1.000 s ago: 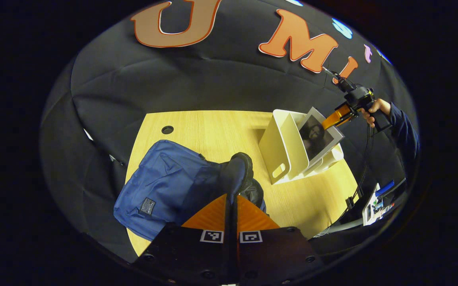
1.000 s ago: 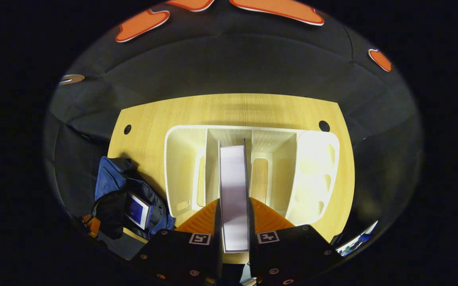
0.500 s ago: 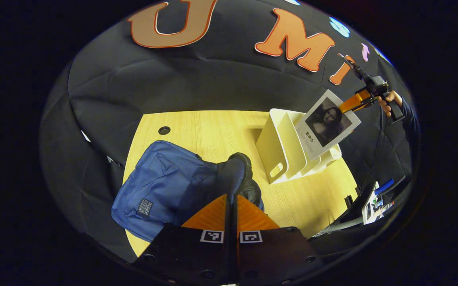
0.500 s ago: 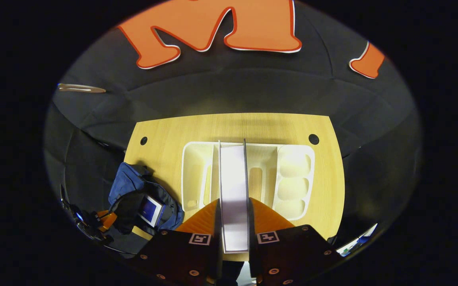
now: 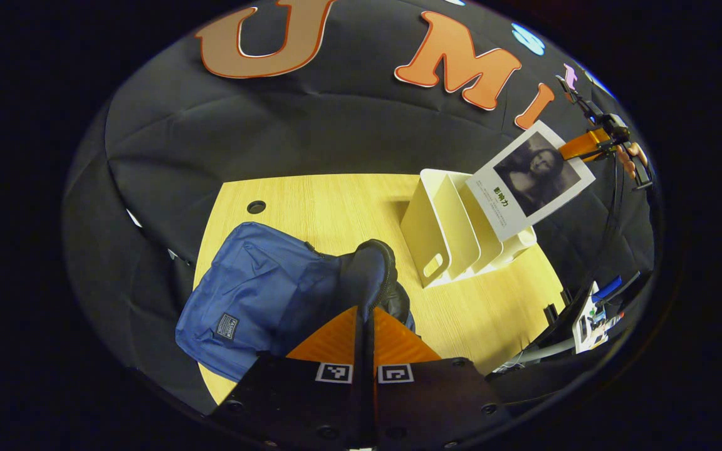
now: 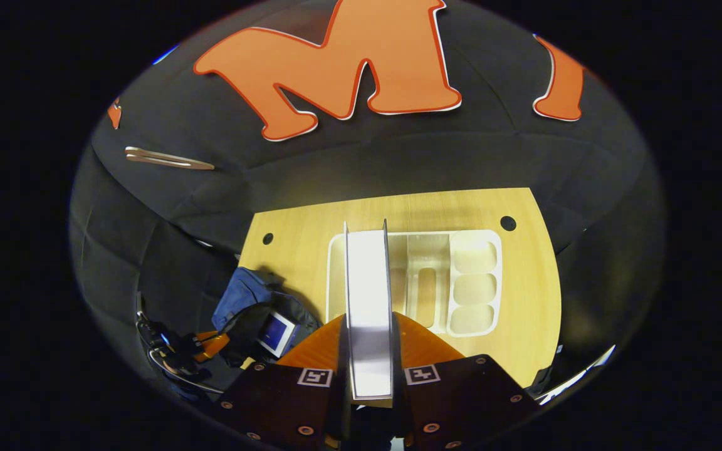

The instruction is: Open the schoolbag, grab two books from the bookshelf and put them into the schoolbag.

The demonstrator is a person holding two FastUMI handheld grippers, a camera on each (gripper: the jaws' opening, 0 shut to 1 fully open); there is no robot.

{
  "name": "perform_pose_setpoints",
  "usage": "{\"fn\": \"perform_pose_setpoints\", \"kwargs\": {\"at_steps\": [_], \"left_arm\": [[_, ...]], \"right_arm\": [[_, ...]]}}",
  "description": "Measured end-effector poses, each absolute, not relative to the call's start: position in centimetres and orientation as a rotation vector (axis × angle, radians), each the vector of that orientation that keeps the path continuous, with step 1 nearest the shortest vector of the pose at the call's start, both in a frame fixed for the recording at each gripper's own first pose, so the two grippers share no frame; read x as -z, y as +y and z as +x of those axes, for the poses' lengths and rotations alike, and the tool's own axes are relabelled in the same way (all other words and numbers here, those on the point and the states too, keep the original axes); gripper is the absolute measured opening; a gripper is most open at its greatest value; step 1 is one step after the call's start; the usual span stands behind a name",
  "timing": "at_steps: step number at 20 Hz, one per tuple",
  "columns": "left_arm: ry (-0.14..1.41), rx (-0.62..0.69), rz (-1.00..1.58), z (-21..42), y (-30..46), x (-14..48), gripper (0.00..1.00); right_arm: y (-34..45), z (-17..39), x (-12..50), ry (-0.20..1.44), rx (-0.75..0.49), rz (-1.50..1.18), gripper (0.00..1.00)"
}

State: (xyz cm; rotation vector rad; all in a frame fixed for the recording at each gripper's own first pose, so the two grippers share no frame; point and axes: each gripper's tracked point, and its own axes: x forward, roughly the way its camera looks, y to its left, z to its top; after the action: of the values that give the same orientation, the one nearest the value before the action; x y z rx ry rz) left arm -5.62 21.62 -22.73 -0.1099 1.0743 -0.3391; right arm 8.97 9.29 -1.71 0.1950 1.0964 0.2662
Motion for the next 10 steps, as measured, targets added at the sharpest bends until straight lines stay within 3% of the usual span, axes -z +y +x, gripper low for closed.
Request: {"fn": "perform_pose_setpoints", "kwargs": {"at_steps": [10], "left_arm": [[1.066,0.333,-0.026,-4.8,22.6,21.9,0.01]], "right_arm": [[13.5,3.7,3.0,1.032,-0.42,0.478,0.27]]}}
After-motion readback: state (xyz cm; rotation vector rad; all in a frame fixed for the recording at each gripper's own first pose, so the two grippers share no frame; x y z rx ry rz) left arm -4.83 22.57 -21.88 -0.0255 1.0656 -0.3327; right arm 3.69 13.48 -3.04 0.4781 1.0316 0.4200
